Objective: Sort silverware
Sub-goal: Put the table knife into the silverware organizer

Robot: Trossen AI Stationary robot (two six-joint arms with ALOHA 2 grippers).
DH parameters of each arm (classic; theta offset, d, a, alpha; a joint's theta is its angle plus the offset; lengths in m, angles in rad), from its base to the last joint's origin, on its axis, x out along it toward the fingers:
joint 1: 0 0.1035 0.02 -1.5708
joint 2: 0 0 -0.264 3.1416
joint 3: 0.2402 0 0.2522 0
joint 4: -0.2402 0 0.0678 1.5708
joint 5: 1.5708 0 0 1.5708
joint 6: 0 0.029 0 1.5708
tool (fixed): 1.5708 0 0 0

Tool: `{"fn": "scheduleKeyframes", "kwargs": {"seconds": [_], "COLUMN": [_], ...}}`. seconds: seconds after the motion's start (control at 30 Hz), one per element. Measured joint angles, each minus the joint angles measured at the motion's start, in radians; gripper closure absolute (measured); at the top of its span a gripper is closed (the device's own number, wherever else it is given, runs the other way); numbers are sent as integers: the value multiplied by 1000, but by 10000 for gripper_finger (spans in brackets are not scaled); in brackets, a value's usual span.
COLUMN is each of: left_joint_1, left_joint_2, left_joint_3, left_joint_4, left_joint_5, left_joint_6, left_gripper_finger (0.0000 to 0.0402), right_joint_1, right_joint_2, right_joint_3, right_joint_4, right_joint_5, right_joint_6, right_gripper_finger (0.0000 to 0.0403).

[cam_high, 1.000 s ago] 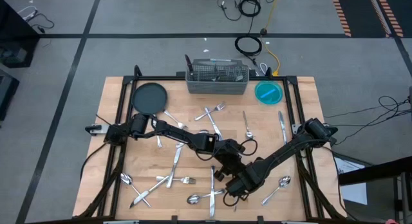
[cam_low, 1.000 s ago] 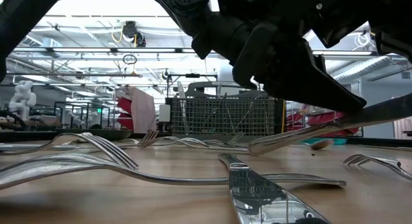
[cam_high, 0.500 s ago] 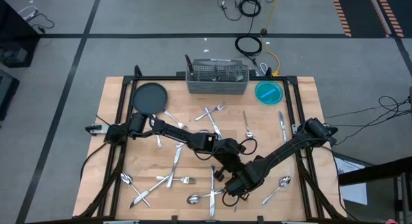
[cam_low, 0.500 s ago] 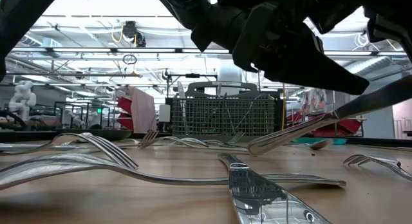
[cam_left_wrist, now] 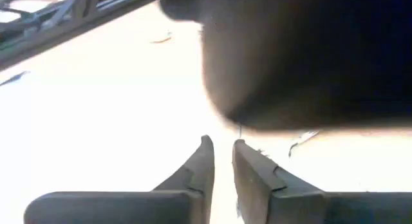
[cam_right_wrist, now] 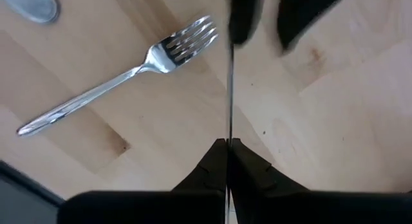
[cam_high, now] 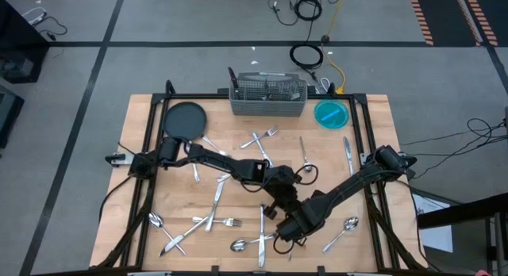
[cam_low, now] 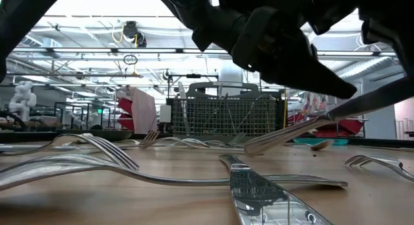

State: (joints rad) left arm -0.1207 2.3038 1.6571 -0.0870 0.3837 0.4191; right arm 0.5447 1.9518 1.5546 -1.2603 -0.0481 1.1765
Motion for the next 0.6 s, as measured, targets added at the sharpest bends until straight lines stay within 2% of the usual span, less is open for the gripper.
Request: {"fn": "scheduleKeyframes", "kwargs": {"seconds": [0.33, 0.6], "left_joint_1": [-1, -14], "left_joint_2": [1, 1], "left_joint_3": [-1, -2], "left_joint_4": [-33, -35], "left_joint_5": [71, 72], "left_joint_6": [-2, 0], "left_gripper_finger": [235, 221], "right_joint_1": [1, 2], "right_joint_2": [0, 0], "right_joint_3": [0, 0], "right_joint_4": [6, 12], "right_joint_5": [-6, -8], "right_joint_6": [-9, -14], "right_gripper_finger": [403, 403]}}
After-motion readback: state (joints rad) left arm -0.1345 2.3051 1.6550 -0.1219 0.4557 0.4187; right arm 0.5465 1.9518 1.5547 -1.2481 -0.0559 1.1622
